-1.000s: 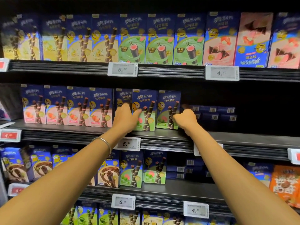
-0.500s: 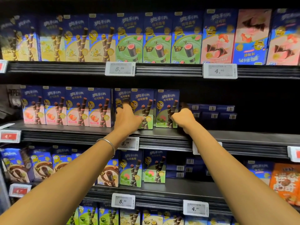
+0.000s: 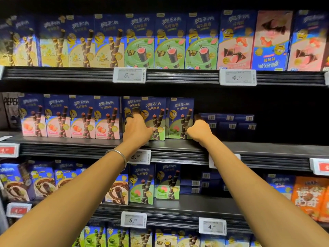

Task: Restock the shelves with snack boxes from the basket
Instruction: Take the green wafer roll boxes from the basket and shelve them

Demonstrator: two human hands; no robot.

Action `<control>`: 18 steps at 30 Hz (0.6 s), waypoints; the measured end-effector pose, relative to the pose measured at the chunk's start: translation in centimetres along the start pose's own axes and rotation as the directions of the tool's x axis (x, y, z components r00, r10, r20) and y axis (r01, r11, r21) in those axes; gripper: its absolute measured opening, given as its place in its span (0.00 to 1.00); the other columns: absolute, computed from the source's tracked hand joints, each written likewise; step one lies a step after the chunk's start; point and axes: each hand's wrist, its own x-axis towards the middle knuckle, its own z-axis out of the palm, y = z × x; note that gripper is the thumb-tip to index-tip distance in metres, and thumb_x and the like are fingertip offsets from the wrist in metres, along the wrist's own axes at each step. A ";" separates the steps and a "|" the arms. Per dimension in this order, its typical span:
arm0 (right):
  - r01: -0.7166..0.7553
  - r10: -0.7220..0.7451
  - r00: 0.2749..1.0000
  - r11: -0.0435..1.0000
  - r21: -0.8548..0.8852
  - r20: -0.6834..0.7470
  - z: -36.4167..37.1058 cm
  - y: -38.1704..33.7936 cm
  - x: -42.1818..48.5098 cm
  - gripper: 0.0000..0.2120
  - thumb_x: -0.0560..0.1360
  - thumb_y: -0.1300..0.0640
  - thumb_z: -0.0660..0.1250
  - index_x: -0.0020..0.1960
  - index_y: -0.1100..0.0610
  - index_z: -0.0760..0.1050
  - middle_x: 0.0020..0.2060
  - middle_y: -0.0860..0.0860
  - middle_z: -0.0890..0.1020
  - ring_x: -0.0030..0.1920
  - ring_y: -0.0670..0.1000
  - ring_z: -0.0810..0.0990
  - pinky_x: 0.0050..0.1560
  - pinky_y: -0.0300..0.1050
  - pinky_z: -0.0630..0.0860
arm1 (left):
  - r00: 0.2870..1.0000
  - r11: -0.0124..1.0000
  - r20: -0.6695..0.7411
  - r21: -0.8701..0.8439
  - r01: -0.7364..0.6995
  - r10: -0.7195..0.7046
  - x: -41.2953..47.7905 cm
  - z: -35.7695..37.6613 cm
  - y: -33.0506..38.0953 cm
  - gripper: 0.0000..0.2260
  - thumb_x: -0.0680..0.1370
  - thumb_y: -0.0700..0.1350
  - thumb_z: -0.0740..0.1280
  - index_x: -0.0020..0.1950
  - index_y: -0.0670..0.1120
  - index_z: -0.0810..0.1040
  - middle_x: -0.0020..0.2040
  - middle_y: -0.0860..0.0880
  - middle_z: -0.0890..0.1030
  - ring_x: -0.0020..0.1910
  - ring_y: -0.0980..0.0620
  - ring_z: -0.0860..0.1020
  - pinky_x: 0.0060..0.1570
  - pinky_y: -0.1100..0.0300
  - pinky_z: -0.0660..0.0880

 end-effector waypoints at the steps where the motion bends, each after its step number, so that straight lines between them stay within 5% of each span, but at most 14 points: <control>1: 0.002 -0.002 1.000 1.000 -0.006 0.003 0.0 0.1 0.1 0.05 0.77 0.64 0.66 0.52 0.61 0.74 0.50 0.58 0.79 0.50 0.57 0.77 0.56 0.53 0.80 | 1.000 1.000 0.001 0.002 0.001 -0.001 0.0 0.0 0.0 0.29 0.77 0.53 0.78 0.69 0.43 0.69 0.71 0.38 0.70 0.67 0.35 0.74 0.65 0.39 0.77; 5: 0.011 -0.011 1.000 1.000 -0.003 -0.007 -0.3 0.1 0.0 0.17 0.76 0.65 0.66 0.64 0.65 0.74 0.56 0.61 0.79 0.54 0.59 0.79 0.60 0.56 0.79 | 1.000 1.000 0.000 0.020 0.006 -0.006 0.2 0.1 -0.3 0.27 0.79 0.52 0.76 0.70 0.43 0.68 0.72 0.37 0.68 0.66 0.34 0.75 0.65 0.40 0.76; 18: -0.110 0.107 0.994 0.969 0.223 0.027 0.0 -0.2 0.3 0.10 0.75 0.66 0.67 0.56 0.65 0.77 0.54 0.61 0.81 0.54 0.59 0.80 0.60 0.57 0.80 | 1.000 1.000 0.010 0.023 0.013 -0.014 0.6 0.6 -0.8 0.27 0.78 0.49 0.76 0.70 0.42 0.68 0.72 0.36 0.69 0.66 0.33 0.75 0.64 0.41 0.76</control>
